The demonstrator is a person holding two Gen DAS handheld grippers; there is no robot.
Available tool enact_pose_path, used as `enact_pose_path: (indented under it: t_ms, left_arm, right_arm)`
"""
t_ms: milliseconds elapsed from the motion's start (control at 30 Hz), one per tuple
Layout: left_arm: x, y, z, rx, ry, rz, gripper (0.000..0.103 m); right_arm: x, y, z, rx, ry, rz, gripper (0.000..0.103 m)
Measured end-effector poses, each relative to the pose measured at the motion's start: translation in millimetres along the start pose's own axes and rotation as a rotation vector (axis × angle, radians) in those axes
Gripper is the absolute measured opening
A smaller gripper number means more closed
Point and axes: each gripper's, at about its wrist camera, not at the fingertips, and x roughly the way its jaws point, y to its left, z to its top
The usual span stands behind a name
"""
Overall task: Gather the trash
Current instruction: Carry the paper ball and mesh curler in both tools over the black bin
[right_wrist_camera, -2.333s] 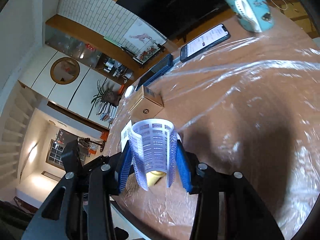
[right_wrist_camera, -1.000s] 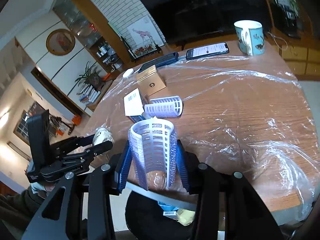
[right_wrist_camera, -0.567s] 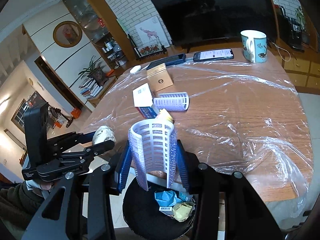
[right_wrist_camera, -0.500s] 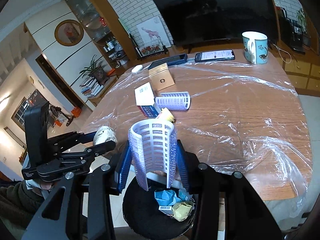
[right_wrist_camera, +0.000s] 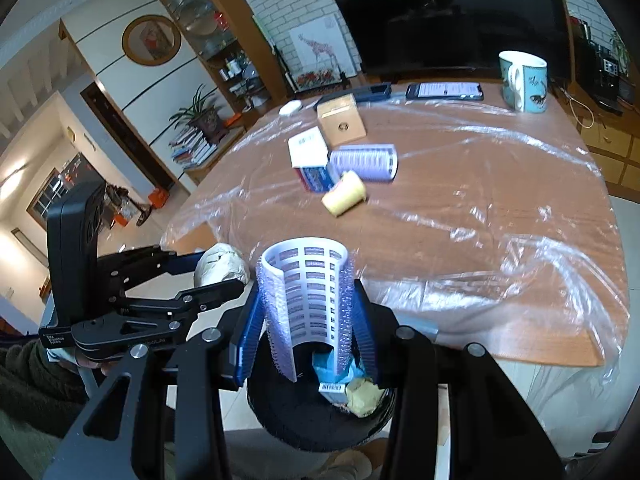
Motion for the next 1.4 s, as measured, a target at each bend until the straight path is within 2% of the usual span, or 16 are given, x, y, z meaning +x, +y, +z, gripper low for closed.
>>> enact_pose_path:
  t_ms: [633, 1400]
  left_arm:
    - [19, -18, -30, 0.054, 0.091, -0.001, 0.052]
    - [68, -14, -63, 0.064, 0.229, 0.03, 0.052]
  right_arm:
    - [26, 11, -46, -0.031, 0.134, 0.003, 0.042]
    - [72, 2, -83, -0.039, 0.262, -0.073, 0.042]
